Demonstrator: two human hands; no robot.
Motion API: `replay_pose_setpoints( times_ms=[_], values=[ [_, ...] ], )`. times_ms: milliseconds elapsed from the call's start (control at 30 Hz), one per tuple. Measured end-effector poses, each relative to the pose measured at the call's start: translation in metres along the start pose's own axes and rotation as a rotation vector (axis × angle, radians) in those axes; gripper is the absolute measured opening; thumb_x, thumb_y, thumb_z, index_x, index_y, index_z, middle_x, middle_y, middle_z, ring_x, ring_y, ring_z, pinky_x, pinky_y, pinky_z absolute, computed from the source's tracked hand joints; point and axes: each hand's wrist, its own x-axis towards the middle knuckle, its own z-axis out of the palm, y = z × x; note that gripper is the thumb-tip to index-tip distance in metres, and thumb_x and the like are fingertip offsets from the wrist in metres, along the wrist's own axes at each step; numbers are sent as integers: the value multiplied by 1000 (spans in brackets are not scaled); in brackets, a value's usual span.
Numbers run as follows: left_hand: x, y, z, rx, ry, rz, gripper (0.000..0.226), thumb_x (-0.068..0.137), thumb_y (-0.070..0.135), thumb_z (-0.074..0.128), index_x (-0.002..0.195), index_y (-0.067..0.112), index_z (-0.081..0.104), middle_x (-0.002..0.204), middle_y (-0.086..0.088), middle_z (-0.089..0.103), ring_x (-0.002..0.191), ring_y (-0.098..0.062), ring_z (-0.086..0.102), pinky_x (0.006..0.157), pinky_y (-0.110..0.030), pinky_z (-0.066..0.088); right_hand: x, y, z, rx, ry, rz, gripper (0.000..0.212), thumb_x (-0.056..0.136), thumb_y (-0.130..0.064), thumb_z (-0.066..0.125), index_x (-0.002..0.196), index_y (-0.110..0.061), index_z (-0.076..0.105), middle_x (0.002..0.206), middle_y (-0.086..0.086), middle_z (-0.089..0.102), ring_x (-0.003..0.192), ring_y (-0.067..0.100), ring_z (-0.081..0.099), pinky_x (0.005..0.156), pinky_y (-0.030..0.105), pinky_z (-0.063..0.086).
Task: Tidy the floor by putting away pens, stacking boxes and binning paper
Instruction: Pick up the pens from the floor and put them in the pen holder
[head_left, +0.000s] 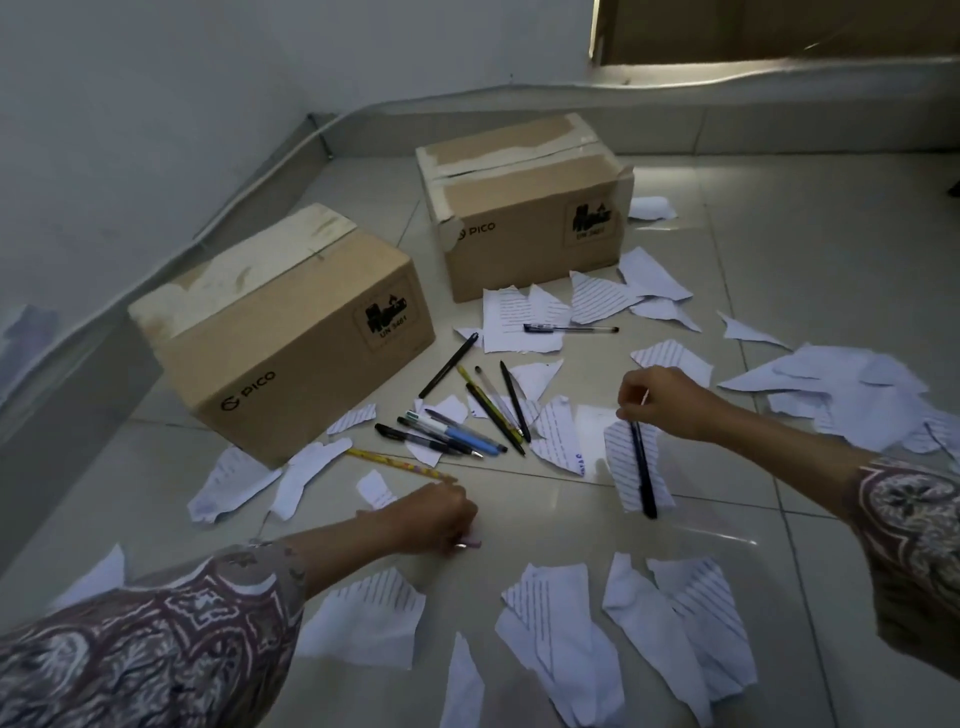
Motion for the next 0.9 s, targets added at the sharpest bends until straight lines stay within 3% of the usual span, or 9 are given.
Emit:
replay_pose_setpoints(
  times_ms=[67,167,267,333,433,600,700,800,900],
  values=[
    [3,0,4,-20,3,2,19,84,20,63,86,2,58,103,-21,56,97,-32,53,80,-38,41,-4,10,2,28,-10,80,10,84,-12,65,82,-3,62,79,11,61,72,22,57,59,24,43],
    [4,-3,5,-47,-7,12,18,85,21,59,86,4,55,106,-18,53,98,-30,50,79,-34,39,-10,18,15,19,-19,191,26,84,-13,65,62,-12,50,76,13,59,69,22,57,58,27,42],
    [2,-9,9,-65,35,7,42,86,43,53,87,1,58,95,-13,53,94,-28,53,75,-31,38,-9,19,37,-39,-60,249,28,85,-21,63,66,-10,45,76,14,57,80,25,57,66,29,40],
    [6,-9,9,-62,65,5,58,85,56,44,83,0,60,88,-9,50,91,-28,54,75,-30,38,-8,18,46,-86,-51,273,23,87,-26,60,82,-6,50,86,14,57,95,29,58,68,26,34],
    [14,-6,4,-28,79,1,46,94,39,46,87,-3,62,90,-15,56,84,-26,55,71,-26,33,-7,18,52,-132,-34,303,33,89,-23,56,109,2,52,114,20,59,106,32,57,70,24,34],
    [17,-9,-1,-57,173,17,28,93,22,48,89,-2,62,93,-15,60,77,-14,45,65,-23,31,-3,19,65,-167,-35,329,5,89,-7,48,94,-6,49,113,22,59,101,33,60,62,24,35],
    [15,-9,-7,-94,269,72,23,91,15,47,85,-2,60,83,-7,51,75,-15,44,58,-16,27,-1,19,64,-163,-17,356,12,87,-1,48,87,-10,39,114,20,58,102,33,60,67,25,36],
    [17,-13,-14,-183,404,91,18,93,9,44,92,1,60,82,1,51,69,-8,45,60,-13,31,1,20,62,-134,2,394,14,86,1,49,92,-8,39,113,18,55,105,33,57,59,24,34],
    [18,-15,-28,-342,486,77,16,96,11,41,85,13,53,74,0,50,59,-2,39,55,-18,31,2,19,62,-62,41,410,20,86,0,49,94,-8,32,107,18,53,102,34,56,62,28,35]
  ],
)
